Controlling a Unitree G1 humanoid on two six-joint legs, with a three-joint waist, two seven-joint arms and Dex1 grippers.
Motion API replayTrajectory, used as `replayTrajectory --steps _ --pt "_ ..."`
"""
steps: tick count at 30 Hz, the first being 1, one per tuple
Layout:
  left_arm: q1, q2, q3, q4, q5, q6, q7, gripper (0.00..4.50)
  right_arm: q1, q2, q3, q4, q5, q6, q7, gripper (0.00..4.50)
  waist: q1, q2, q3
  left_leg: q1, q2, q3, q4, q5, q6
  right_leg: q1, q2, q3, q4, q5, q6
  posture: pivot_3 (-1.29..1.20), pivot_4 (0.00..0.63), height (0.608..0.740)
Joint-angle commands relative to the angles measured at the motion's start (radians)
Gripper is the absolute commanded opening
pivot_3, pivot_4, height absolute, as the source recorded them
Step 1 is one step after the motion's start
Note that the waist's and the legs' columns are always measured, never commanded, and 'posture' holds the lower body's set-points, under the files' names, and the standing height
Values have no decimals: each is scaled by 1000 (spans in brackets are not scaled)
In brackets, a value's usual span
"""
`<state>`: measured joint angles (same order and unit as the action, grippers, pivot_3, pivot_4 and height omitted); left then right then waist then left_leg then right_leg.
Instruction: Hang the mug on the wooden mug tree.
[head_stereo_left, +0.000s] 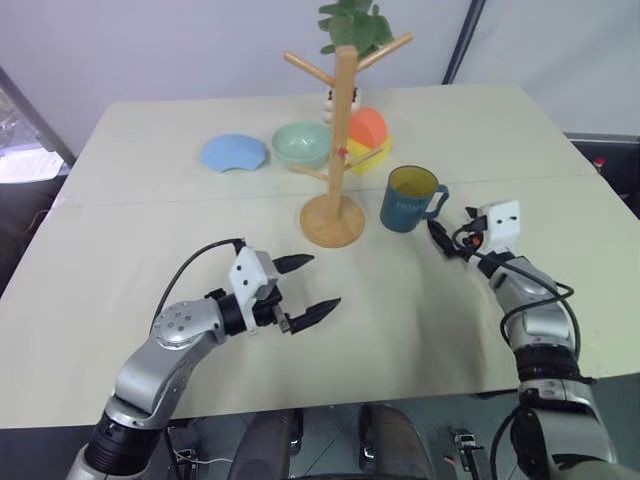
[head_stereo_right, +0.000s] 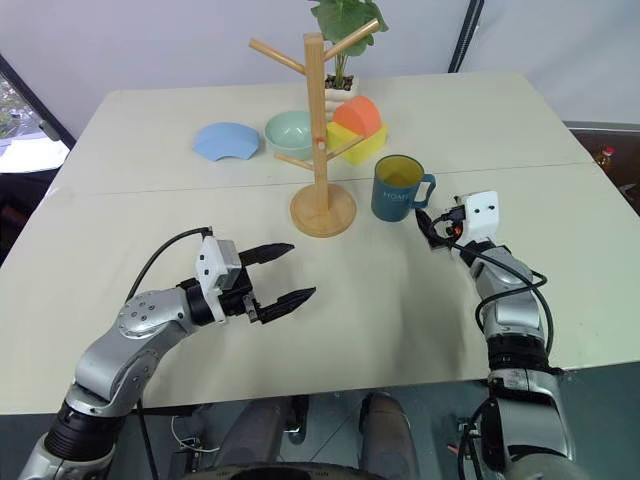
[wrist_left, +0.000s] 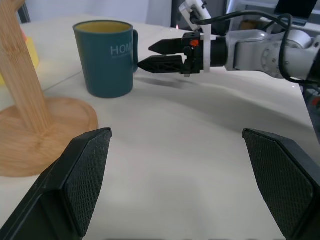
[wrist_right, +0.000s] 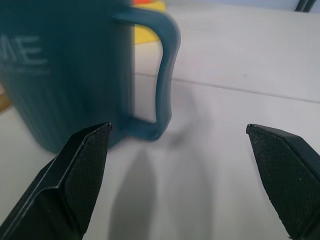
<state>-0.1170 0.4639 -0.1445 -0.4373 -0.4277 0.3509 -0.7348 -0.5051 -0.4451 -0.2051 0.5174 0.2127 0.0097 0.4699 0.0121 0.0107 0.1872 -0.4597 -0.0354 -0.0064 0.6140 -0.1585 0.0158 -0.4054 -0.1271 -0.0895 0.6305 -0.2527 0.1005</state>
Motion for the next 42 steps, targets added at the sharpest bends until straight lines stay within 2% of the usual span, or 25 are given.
replayTrajectory --steps 1,10,14,18,24,25,32,39,42 --pt "-1 -8 -3 -15 12 -34 -4 4500 -50 2 -10 54 -4 -55 -1 4477 0 0 0 0 0 0 0 0 0 0 0 0 0 0 0 0 150 740" --pt "24 -5 -17 -166 -2 50 58 4500 -123 7 -5 201 -18 -126 -2 4477 -1 0 0 0 1 1 0 0 0 0 2 3 1 0 0 0 150 740" --pt "37 -11 -23 -156 6 40 62 4500 -152 13 1 261 -22 -152 12 4477 -1 0 0 1 2 1 1 0 0 0 4 3 1 0 0 0 150 740" --pt "62 -18 -25 -110 21 -7 49 4500 -184 19 1 313 -26 -180 30 3304 -2 0 0 1 6 2 2 0 0 0 7 4 1 1 -2 0 150 740" --pt "115 -15 -16 -100 33 -61 38 4500 -216 29 -1 360 -25 -200 67 127 -2 0 0 2 9 3 1 0 0 0 9 4 1 2 -4 0 150 740" --pt "126 -11 -13 -109 32 -65 39 4500 -219 31 -1 364 -25 -202 72 20 -2 0 0 2 9 3 1 0 0 0 9 5 1 2 -4 0 150 740" --pt "151 4 -3 -133 31 -73 48 4500 -195 31 3 296 -15 -206 119 20 -1 0 0 2 9 4 1 0 0 -1 9 6 0 2 -5 0 150 740" --pt "140 20 72 -84 53 -100 75 4500 -48 -120 145 -121 -133 -248 262 20 0 1 0 1 9 4 1 0 0 -3 9 6 0 2 -5 0 150 740" --pt "110 24 129 -24 70 -130 89 4500 1 -204 184 -356 -135 -194 340 20 0 1 0 1 10 5 1 0 0 -3 9 6 0 2 -5 0 150 740"
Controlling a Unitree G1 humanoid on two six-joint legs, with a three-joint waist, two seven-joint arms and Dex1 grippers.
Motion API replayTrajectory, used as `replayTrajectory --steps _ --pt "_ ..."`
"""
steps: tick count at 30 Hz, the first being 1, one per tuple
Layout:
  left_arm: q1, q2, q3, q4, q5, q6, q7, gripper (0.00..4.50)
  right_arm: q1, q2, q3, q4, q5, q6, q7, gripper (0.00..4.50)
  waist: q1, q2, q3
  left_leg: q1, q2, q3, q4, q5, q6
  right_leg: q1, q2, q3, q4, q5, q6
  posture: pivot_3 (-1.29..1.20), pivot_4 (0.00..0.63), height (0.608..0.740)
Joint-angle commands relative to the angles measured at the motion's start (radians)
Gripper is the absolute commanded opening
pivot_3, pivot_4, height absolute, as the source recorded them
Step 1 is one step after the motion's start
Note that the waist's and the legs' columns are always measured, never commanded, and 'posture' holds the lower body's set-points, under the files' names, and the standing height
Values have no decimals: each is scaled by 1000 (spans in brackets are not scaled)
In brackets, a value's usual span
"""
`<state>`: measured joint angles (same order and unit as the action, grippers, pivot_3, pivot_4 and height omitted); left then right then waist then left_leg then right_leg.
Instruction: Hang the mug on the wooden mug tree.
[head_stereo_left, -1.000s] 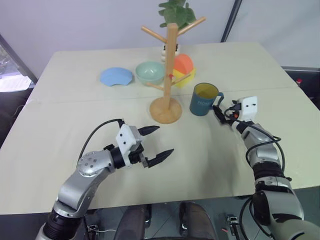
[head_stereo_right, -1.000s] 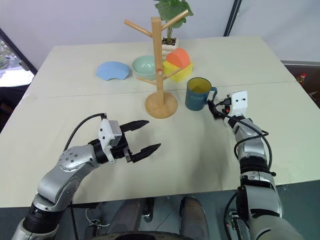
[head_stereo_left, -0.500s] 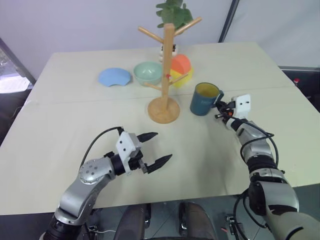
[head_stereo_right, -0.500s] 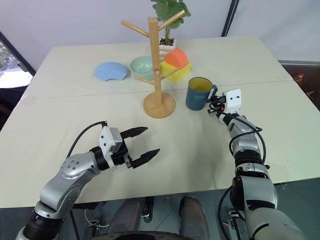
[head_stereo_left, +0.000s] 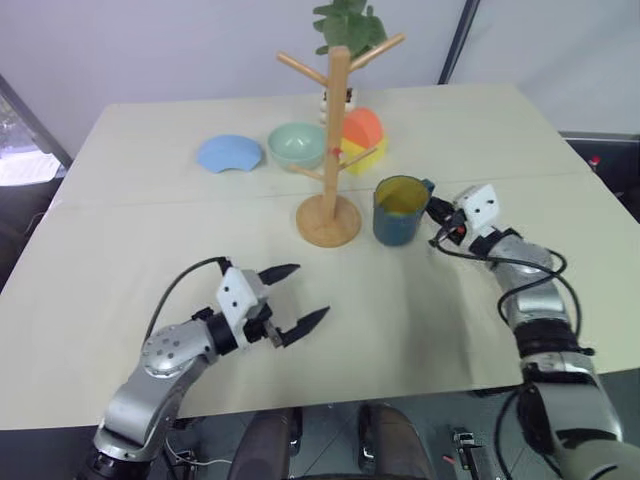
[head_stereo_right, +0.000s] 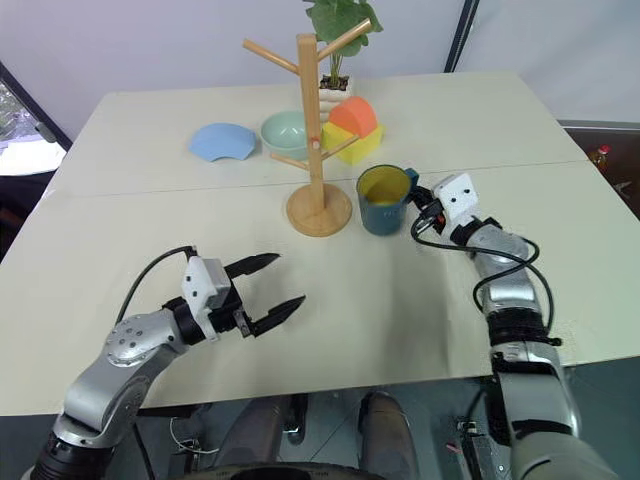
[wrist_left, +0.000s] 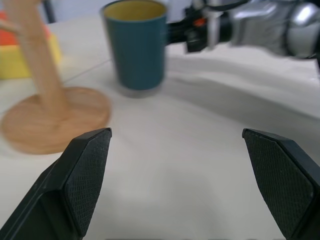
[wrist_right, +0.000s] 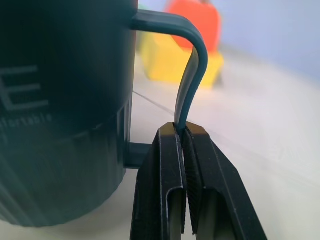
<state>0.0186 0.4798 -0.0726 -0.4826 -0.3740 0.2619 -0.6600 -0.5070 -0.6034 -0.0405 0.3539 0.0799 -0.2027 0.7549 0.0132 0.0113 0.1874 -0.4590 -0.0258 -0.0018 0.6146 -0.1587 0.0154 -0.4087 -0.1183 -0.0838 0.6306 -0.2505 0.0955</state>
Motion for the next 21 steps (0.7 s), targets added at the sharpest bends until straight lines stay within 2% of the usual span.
replayTrajectory --steps 1,6,8,11,21 --pt "-37 11 70 40 23 -53 15 4500 9 -67 31 -255 -3 44 73 20 -1 0 0 0 0 0 0 0 0 0 0 0 0 0 0 0 150 740" --pt "-102 30 121 126 26 -86 -1 4500 -30 -116 92 -592 -85 276 54 20 -1 0 0 0 2 0 0 -2 -3 -1 0 0 0 0 1 0 150 740" --pt "-115 26 139 137 11 -86 0 4500 -55 -117 114 -664 -119 373 45 20 0 0 0 -1 3 0 0 -2 -3 -3 -1 0 0 0 0 0 150 740" --pt "-131 24 162 138 -10 -76 2 4500 -116 -99 144 -706 -149 502 31 20 0 0 0 -2 3 0 0 -2 -3 -4 -1 1 -1 2 -3 0 150 740" --pt "-131 16 188 121 -26 -65 23 4500 -252 -44 216 -751 -197 754 -5 20 -1 -1 0 -5 3 4 -1 -1 -2 -6 -1 0 -3 3 -3 0 150 740"
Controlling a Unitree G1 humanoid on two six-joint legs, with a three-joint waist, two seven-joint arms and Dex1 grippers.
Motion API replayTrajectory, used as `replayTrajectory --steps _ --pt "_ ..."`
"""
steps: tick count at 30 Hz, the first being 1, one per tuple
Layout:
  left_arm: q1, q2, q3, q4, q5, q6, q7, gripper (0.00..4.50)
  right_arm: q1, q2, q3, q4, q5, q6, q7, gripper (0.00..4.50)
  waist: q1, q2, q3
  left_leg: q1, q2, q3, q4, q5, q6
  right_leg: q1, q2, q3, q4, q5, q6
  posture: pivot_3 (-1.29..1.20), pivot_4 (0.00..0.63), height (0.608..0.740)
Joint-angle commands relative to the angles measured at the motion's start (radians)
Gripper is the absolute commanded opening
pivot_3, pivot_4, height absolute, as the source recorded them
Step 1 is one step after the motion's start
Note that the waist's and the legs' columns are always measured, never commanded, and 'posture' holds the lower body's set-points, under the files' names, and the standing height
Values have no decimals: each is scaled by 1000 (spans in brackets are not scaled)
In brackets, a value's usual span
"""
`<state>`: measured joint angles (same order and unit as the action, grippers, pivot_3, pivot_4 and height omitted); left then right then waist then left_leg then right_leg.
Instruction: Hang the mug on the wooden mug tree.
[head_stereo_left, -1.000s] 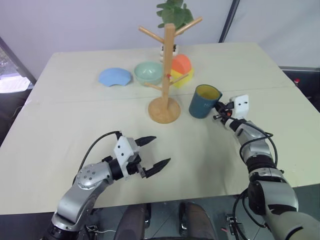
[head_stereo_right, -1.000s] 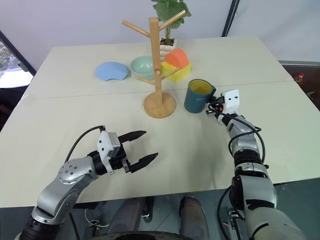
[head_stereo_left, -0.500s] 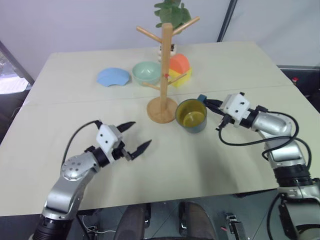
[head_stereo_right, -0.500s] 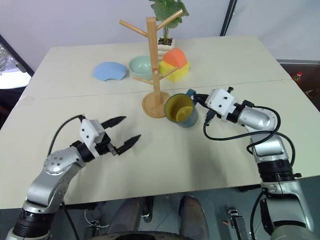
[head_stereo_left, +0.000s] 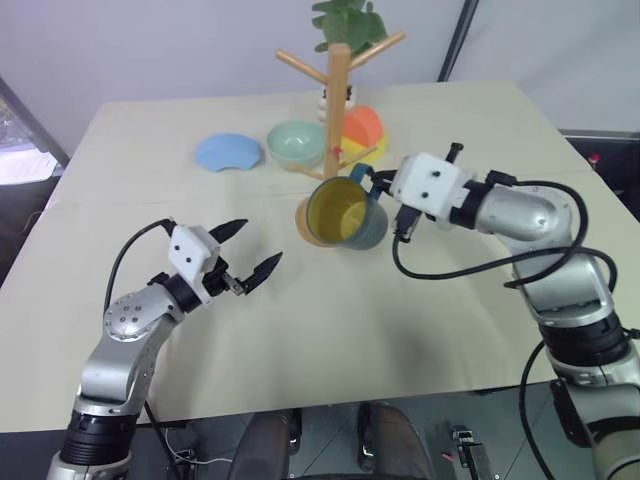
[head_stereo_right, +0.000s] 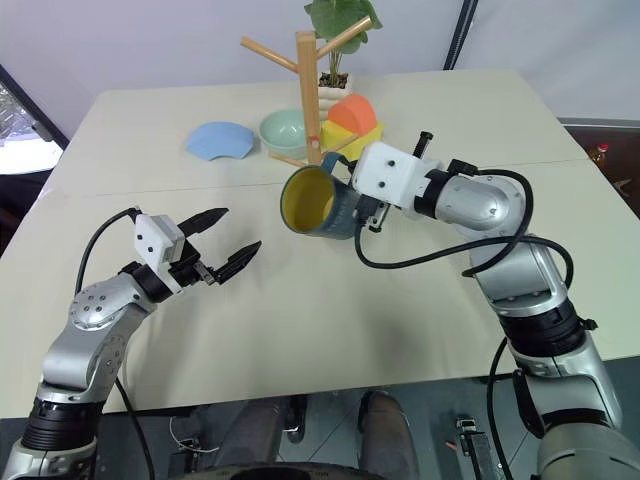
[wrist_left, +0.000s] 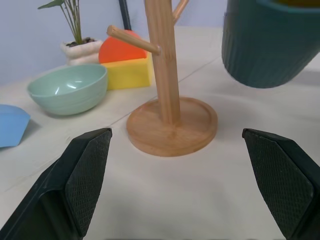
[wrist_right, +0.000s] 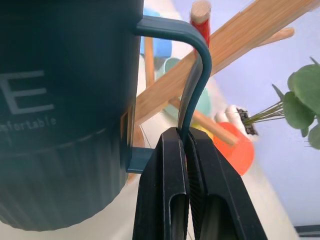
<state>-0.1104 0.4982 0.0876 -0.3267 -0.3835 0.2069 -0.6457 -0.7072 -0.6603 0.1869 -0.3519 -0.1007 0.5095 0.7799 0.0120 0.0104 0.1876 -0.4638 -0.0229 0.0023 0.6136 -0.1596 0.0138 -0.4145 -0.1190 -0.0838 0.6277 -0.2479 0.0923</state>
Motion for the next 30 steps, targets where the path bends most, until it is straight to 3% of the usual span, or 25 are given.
replayTrajectory --steps 1,20,30 --pt "-2 -5 31 -37 -19 -8 10 4500 -60 24 -9 -47 -15 58 -35 20 1 0 0 0 0 0 0 0 0 0 0 0 1 0 0 0 150 740" --pt "-4 -18 28 -58 -35 2 29 4500 -164 105 79 -26 -65 216 -102 20 0 0 0 1 0 1 1 -1 -1 1 1 0 1 0 0 0 150 740" --pt "-1 -24 30 -66 -34 6 37 4500 -163 113 112 11 -93 211 -117 20 0 0 0 1 0 1 1 0 -1 1 1 -1 2 0 0 0 150 740"
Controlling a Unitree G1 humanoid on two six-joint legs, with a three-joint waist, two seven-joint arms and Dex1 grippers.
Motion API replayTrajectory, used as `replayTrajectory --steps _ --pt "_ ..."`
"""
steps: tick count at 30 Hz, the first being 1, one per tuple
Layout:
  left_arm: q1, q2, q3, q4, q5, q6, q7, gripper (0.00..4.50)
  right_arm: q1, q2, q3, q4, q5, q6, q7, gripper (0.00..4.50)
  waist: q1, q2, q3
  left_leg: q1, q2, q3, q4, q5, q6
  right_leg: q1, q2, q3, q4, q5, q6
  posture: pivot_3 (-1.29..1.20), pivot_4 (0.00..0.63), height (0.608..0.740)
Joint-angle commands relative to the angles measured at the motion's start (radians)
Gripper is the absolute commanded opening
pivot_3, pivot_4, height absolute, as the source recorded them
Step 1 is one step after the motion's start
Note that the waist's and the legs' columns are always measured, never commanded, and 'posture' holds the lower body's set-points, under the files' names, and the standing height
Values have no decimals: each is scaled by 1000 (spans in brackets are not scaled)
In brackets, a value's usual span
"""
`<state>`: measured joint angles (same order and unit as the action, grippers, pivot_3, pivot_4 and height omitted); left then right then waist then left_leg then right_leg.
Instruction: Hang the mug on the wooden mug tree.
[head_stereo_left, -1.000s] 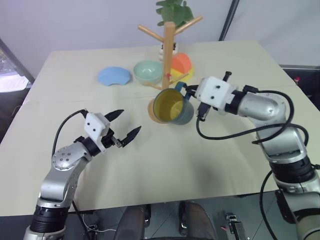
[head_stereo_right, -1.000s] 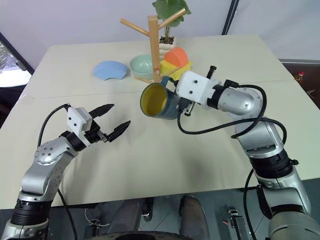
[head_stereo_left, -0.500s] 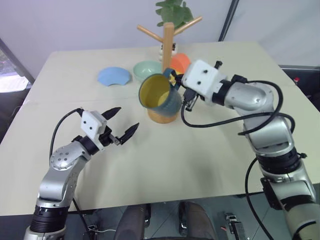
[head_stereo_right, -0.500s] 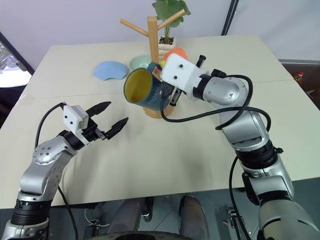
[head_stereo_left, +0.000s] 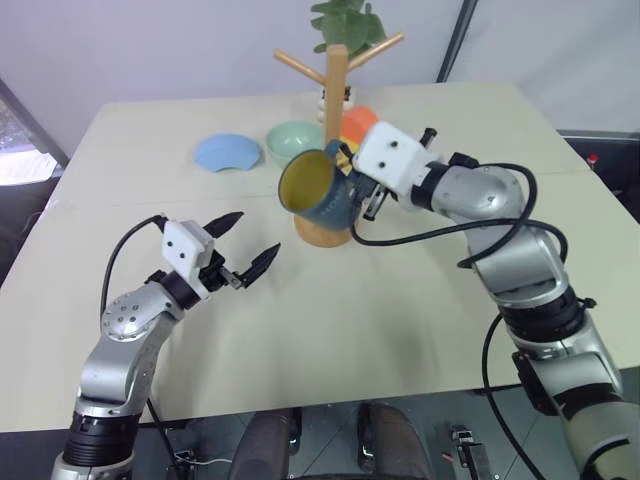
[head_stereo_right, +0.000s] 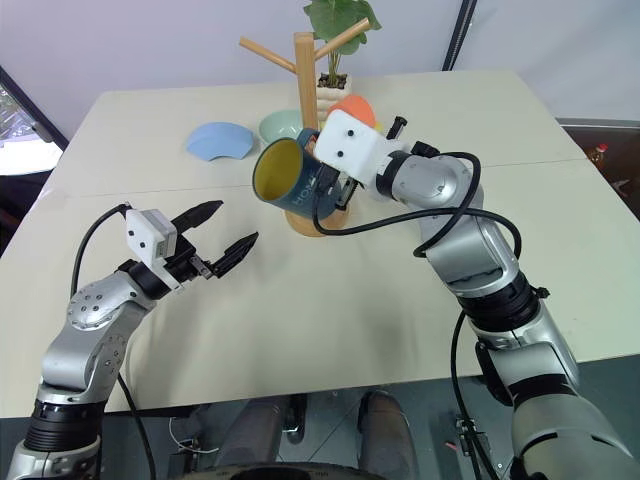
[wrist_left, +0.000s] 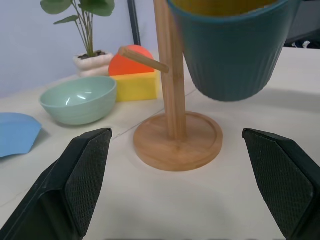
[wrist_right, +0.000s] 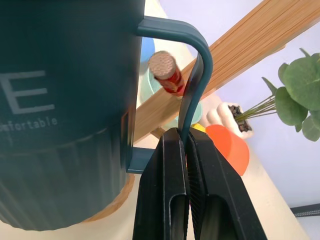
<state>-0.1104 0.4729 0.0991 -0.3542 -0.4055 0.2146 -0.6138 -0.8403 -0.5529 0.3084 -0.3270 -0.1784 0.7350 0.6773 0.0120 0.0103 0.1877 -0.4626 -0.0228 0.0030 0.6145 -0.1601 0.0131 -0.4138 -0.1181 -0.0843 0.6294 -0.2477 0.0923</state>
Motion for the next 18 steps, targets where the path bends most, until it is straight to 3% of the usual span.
replayTrajectory --steps 1,3,9,13,18 --pt "-3 0 17 -39 -11 -3 7 4500 -30 6 -7 -7 -18 -23 -16 306 0 0 0 0 0 0 0 0 0 0 0 0 0 0 0 0 150 740" --pt "-2 -2 16 -38 -10 -6 9 4500 -30 9 -5 -1 -21 -34 -20 990 0 0 0 0 0 0 0 0 0 0 0 0 0 0 0 0 150 740" --pt "-2 -1 19 -33 -11 -10 6 4500 -36 2 -31 -7 -17 -60 -20 4066 0 0 0 0 0 0 0 0 0 0 0 0 0 0 0 0 150 740" --pt "1 0 32 -32 -17 -3 12 4500 -13 -35 -143 -41 73 -115 30 4066 2 0 0 0 0 0 0 0 0 0 0 0 0 0 0 0 150 740" --pt "18 -15 91 -7 -49 27 57 4500 113 1 -389 -14 318 -204 84 4066 1 -3 -1 2 0 0 0 0 0 3 0 0 -1 0 0 0 150 740"
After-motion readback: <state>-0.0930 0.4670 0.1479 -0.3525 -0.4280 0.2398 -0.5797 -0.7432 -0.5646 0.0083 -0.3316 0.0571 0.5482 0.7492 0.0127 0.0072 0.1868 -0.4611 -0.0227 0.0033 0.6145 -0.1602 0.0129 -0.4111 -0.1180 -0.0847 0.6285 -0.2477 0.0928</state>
